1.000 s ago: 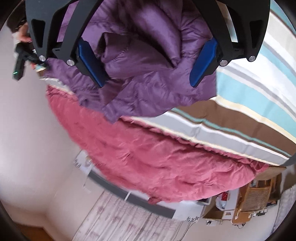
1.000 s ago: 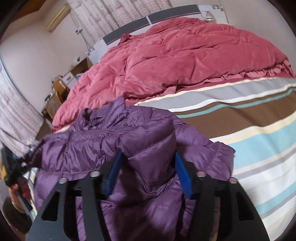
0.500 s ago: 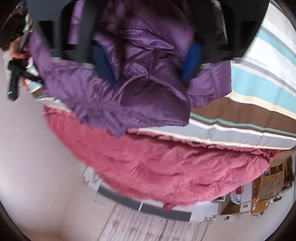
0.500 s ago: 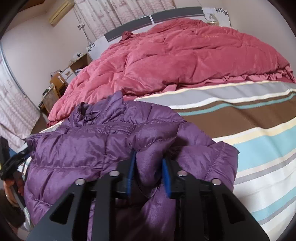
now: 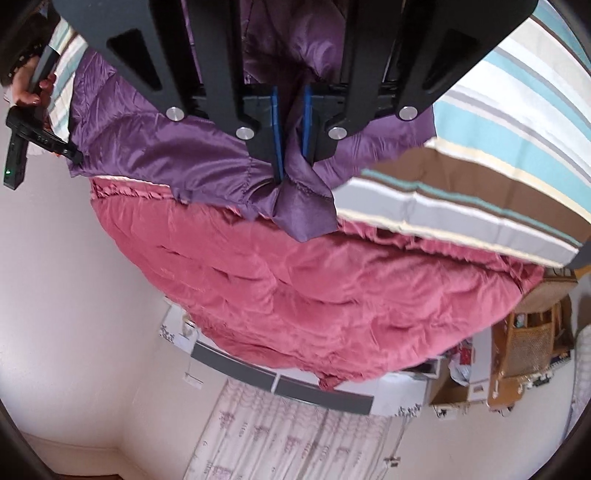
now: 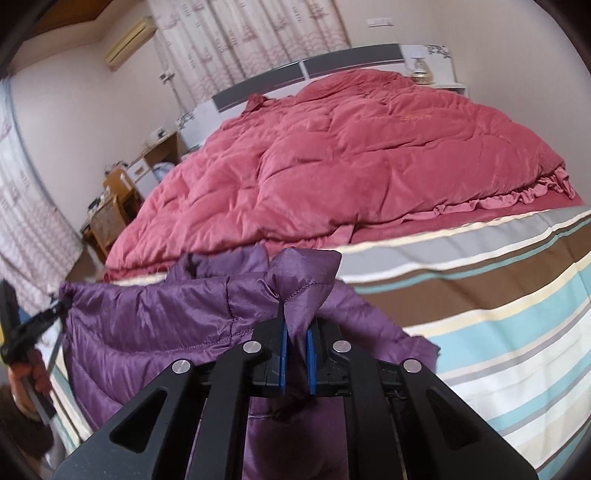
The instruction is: Fold large clothes
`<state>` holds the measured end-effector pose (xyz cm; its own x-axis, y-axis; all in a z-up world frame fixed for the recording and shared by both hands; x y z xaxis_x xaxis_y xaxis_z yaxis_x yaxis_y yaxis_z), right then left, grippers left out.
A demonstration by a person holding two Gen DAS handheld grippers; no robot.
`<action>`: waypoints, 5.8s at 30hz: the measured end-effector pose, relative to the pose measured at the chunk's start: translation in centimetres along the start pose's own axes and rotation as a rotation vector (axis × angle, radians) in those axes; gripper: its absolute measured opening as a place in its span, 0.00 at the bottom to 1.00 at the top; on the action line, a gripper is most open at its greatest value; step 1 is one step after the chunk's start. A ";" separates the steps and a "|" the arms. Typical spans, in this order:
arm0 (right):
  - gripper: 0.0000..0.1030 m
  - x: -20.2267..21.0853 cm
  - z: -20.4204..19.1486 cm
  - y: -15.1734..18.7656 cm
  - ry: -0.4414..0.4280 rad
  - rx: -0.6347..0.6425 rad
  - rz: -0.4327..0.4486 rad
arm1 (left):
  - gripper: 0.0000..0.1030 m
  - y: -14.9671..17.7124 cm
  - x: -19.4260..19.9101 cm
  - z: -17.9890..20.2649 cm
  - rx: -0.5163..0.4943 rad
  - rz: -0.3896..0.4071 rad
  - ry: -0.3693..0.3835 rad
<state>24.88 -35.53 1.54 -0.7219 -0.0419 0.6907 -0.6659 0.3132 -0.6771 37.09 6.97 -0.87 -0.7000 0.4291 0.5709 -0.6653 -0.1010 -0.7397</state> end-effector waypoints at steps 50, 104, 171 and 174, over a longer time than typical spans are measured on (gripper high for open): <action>0.11 -14.4 -1.7 2.8 0.332 0.156 -0.031 | 0.40 4.6 -8.8 1.5 -0.101 -0.044 -0.329; 0.45 -5.0 5.0 10.9 -0.047 -0.197 -0.203 | 0.56 10.3 -4.7 -5.4 0.086 -0.245 -0.061; 0.39 8.9 -9.6 17.6 -0.067 0.179 -0.031 | 0.49 18.1 8.6 8.8 -0.148 -0.157 -0.077; 0.34 5.6 -10.9 16.9 -0.009 0.230 -0.067 | 0.49 18.1 6.3 9.5 -0.183 -0.214 -0.112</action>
<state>11.64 -20.13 -3.29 -0.6753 -0.0639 0.7347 -0.7372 0.0854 -0.6702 18.14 -0.68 -7.29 -0.5800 0.3205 0.7489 -0.7500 0.1488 -0.6445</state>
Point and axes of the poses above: each gripper's, at about its wrist camera, not at the fingertips, and x roughly against the way its jaws point, z to its right, y to its underside, the point moved 4 cm from there along -x, roughly the way its jaws point, and after that the axes turned 5 degrees about y, right-handed, at the moved point
